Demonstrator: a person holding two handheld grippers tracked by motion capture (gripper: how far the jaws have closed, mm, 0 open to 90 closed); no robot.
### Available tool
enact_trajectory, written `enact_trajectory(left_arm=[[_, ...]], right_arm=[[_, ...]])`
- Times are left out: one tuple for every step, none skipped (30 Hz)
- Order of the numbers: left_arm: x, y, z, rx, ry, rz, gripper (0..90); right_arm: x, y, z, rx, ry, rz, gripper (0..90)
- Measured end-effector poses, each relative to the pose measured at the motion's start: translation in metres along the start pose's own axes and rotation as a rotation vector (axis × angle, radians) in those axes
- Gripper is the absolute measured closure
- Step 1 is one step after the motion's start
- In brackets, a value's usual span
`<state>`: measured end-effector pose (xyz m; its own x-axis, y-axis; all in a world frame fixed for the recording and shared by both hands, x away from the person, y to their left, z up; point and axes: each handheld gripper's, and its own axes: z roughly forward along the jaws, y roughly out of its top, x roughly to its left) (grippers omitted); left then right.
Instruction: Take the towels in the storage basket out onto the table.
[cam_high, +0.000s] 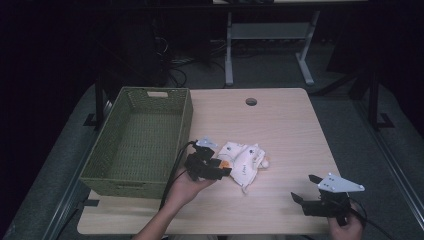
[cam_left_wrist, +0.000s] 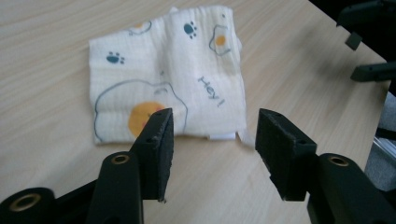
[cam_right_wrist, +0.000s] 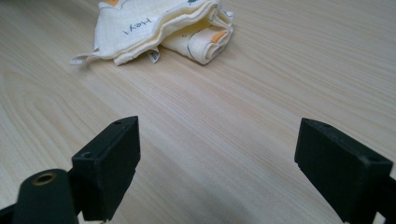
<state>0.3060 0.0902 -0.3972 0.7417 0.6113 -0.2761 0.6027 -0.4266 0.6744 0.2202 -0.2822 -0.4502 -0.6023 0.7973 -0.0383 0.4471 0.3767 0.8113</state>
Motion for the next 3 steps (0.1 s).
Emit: enact_trajectory(left_arm=[[-0.0058,-0.0058,-0.0025,0.001,0.005,0.014,45.1],[-0.0058,-0.0058,-0.0025,0.001,0.005,0.014,45.0],[-0.0095,-0.0096,-0.0043,0.002,0.005,0.029,44.7]], right_arm=[[0.0003,0.0001,0.0002,0.0,0.0,-0.001,14.0],[0.0003,0.0001,0.0002,0.0,0.0,-0.001,14.0],[0.0005,0.0003,0.001,0.003,0.001,-0.003,14.0]])
